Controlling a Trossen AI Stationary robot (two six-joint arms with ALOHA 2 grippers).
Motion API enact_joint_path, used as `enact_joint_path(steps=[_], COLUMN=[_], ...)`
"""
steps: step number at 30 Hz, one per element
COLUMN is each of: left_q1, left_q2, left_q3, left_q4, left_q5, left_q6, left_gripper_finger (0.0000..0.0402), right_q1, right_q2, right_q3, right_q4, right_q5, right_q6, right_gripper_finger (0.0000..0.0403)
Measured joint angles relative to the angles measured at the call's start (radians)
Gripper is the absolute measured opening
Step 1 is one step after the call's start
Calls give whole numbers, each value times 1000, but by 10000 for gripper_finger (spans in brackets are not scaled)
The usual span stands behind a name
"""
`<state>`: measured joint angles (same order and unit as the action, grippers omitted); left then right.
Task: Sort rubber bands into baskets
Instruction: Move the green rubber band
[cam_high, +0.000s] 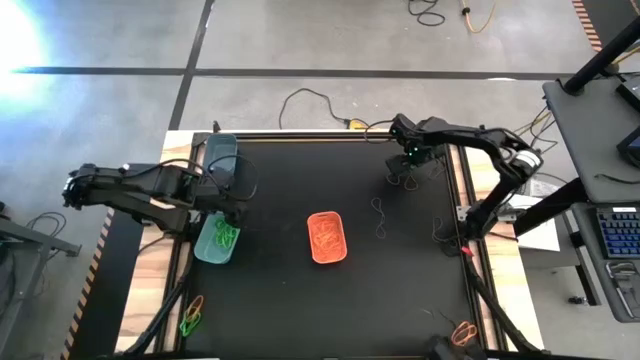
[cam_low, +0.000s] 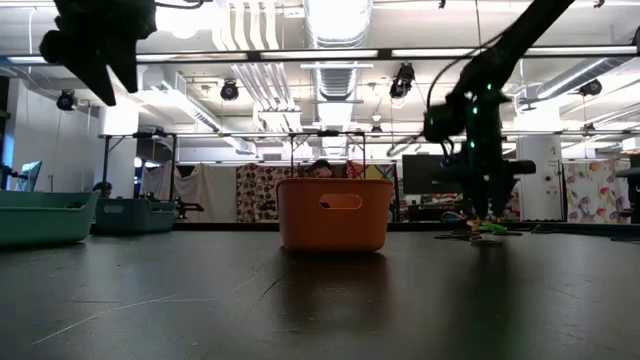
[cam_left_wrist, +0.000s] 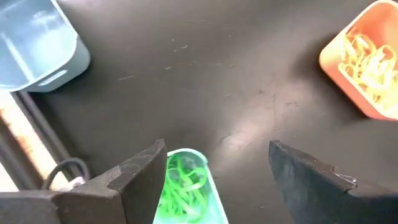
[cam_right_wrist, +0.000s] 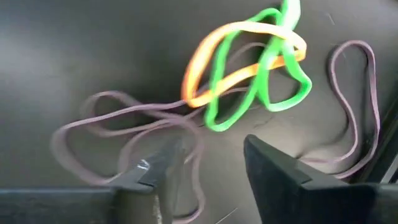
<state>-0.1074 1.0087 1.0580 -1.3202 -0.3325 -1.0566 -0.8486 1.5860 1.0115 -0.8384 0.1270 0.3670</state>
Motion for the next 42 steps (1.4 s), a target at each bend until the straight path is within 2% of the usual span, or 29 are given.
enact_joint_path(steps=[5,10,25,31,36,38,42], left_q1=[3,32,142,144,145,147,149], left_q2=[-37,-74,-173,-201,-207,-206,-206], left_q3=[-13,-47,-105,-105,-105,-105,-105], left_q4=[-45,-43,-45,-45,-43,-41,-25], left_q5=[-2,-3,-18,-18,-24,-26,-31], left_q6=[-20,-26,23,23,33,45,54], left_gripper_finger=[265,265,258,246,244,244,244], right_q1=[-67,-86,-92,-67,-9,36,152], right_q2=[60,67,66,-27,-152,-201,-268], right_q3=[0,0,0,0,0,0,0], right_q4=[25,78,54,-70,-184,-223,-194], right_q5=[-5,-125,-97,-3,4,-27,-202], right_q6=[-39,-28,-24,-28,0,36,104], right_gripper_finger=[123,100,12,9,9,9,9])
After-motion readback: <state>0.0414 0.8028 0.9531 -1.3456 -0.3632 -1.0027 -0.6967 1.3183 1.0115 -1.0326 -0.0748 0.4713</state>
